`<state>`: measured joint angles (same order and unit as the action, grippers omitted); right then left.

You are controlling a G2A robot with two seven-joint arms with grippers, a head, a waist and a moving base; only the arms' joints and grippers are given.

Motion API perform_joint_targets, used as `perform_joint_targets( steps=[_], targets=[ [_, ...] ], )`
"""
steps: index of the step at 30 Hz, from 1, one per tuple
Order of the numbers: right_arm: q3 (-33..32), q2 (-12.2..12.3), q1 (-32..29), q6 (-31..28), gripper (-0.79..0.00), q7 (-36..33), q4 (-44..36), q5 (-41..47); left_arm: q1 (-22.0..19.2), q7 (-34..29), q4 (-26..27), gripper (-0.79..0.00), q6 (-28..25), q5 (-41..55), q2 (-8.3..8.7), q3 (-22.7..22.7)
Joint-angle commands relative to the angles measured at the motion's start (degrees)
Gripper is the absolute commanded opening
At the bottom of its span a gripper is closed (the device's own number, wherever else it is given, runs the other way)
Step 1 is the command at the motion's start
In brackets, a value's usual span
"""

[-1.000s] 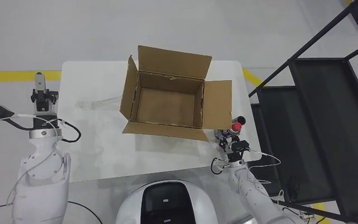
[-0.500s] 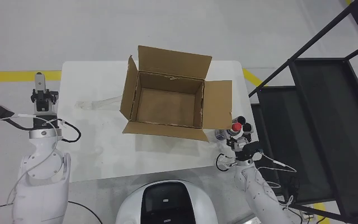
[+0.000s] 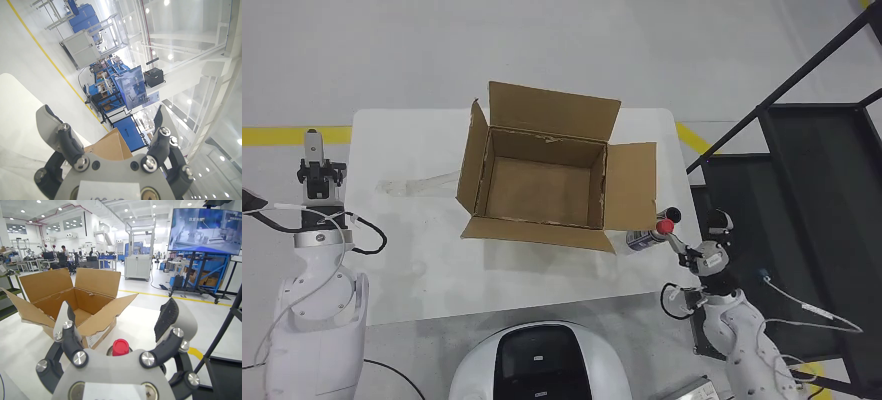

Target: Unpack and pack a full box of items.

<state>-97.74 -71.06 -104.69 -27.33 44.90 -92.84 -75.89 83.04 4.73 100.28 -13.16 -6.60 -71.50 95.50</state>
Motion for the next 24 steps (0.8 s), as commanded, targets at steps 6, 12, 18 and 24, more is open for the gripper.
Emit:
perform_joint_targets(
  steps=[6, 12, 18, 24],
  targets=[
    [-3.9, 0.7, -1.6, -3.8, 0.000, -24.7, -16.7, 10.2, 0.0, 0.0, 0.0, 0.000, 0.0, 0.0, 0.00, 0.0],
    [-4.9, 1.8, 4.6, -8.7, 0.000, -44.3, -20.2, 19.4, 0.0, 0.0, 0.0, 0.000, 0.0, 0.0, 0.00, 0.0],
    [-5.9, 2.4, 7.7, -10.4, 0.000, -51.8, -19.8, 21.6, 0.0, 0.0, 0.0, 0.000, 0.0, 0.0, 0.00, 0.0],
    [-5.9, 2.4, 7.7, -10.4, 0.000, -51.8, -19.8, 21.6, 0.0, 0.0, 0.0, 0.000, 0.0, 0.0, 0.00, 0.0]
  ],
)
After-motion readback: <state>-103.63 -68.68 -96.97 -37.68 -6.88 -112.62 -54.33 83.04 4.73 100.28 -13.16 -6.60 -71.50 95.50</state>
